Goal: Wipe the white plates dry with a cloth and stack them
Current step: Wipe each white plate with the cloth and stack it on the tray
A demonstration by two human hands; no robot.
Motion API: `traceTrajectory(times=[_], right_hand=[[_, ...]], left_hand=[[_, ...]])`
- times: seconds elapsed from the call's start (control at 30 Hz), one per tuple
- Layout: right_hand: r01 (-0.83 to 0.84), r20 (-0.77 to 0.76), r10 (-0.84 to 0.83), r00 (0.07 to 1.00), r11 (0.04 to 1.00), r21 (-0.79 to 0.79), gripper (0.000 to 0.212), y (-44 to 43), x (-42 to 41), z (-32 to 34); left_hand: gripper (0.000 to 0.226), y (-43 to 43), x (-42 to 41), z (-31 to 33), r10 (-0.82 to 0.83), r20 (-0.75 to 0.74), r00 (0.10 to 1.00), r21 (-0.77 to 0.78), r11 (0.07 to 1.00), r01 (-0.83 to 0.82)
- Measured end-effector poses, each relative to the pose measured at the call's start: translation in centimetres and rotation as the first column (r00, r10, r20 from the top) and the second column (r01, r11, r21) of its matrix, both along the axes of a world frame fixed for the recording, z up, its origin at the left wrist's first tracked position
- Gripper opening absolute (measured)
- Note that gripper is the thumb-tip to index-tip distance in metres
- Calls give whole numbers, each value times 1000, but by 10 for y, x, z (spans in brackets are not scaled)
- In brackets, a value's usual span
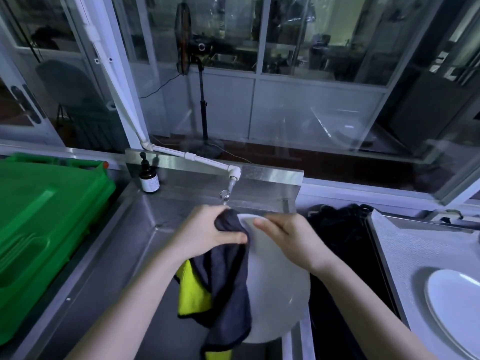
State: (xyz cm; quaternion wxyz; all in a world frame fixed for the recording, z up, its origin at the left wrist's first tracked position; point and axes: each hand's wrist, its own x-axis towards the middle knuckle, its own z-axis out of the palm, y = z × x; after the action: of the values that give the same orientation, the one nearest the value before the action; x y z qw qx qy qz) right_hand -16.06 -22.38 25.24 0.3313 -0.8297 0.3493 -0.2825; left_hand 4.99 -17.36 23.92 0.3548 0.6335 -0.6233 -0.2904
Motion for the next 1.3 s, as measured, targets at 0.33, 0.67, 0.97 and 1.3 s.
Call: traceTrajectory(times=[0.33, 0.67, 0.97, 1.3], right_hand=[[436, 422, -558, 715, 827, 354, 63, 2, -3, -19], [270, 227, -286, 931, 958, 100, 51, -15, -9, 16], [339, 230, -353, 907, 935, 101, 49, -9, 1, 8], [265, 465, -472, 749, 856, 443, 16, 2, -6, -7]], left_hand=[[9, 27, -27, -52, 493, -650, 578, 183, 840, -511], [15, 2, 13, -11, 297, -473, 830, -4, 941, -339], [18, 8, 4, -29, 423, -522, 741, 94, 892, -443], [16, 19, -9, -38, 553, -651, 521, 176, 777, -605]])
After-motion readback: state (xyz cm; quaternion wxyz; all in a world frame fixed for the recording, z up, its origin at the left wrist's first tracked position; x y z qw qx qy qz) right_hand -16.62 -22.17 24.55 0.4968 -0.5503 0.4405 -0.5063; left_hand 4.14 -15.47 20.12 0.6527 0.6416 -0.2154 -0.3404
